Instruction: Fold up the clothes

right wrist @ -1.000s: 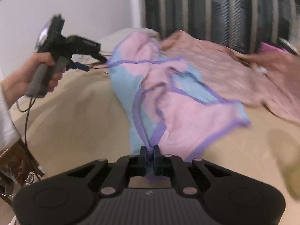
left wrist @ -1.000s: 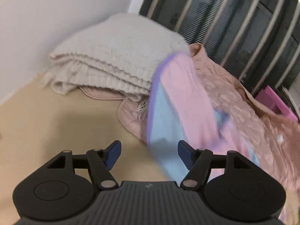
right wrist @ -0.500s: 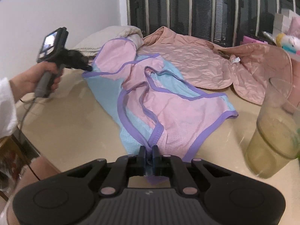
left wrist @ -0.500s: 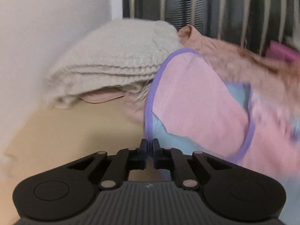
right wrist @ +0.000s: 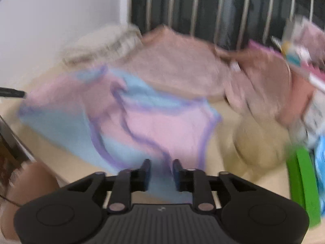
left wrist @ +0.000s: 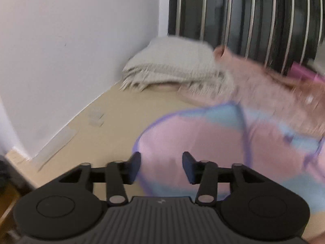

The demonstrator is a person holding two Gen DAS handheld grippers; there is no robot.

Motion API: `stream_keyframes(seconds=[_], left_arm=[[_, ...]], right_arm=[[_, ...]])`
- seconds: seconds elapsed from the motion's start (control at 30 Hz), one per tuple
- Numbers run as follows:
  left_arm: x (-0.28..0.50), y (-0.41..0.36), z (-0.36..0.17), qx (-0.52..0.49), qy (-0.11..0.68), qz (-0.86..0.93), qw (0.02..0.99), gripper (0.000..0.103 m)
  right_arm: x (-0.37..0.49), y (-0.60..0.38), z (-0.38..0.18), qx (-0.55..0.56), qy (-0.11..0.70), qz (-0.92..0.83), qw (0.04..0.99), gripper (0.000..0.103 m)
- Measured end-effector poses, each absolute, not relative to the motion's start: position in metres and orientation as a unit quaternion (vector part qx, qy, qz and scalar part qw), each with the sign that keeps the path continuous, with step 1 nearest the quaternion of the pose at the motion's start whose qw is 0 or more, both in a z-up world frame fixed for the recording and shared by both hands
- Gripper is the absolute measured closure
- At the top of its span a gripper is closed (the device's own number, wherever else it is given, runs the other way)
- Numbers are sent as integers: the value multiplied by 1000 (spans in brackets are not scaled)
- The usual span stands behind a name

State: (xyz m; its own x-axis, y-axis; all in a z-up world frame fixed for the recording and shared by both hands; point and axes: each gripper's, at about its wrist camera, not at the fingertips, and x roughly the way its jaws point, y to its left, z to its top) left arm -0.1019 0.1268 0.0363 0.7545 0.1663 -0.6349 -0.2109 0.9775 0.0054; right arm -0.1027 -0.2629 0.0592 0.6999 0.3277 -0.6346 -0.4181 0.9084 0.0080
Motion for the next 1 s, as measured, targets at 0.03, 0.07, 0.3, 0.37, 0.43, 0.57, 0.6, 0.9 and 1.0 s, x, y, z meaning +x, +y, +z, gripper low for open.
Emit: stream_keyframes(seconds=[0.03, 0.07, 0.3, 0.37, 0.43, 0.57, 0.6, 0.9, 1.0], left_arm=[[-102, 126, 35, -39, 336, 89, 937, 58], [-102, 124, 34, -44, 337, 78, 937, 58], [-104, 115, 27, -81, 341, -4, 936, 58], [-105, 113, 25, -91, 342, -27, 935, 62], [-105, 110, 23, -102, 342, -50, 933, 84], [-115, 109, 25, -102, 332, -79, 935, 100], [-121, 108, 27, -97, 328, -82, 936, 100], [-134, 103, 24, -85, 314, -92, 941, 60], [-125, 97, 18, -62, 322, -89, 940, 65]], right_arm=[[-98, -253, 63, -58, 316, 223, 920, 66], [-92, -245, 64, -50, 307, 238, 920, 65], [-59, -180, 35, -63, 339, 292, 892, 65], [-65, -177, 27, -69, 346, 292, 889, 69], [-73, -174, 19, -73, 352, 290, 887, 98], [-104, -177, 32, -87, 304, 272, 909, 98], [-111, -180, 37, -86, 301, 276, 909, 98], [-122, -208, 41, -38, 317, 277, 906, 59], [-109, -211, 33, -34, 333, 258, 906, 62]])
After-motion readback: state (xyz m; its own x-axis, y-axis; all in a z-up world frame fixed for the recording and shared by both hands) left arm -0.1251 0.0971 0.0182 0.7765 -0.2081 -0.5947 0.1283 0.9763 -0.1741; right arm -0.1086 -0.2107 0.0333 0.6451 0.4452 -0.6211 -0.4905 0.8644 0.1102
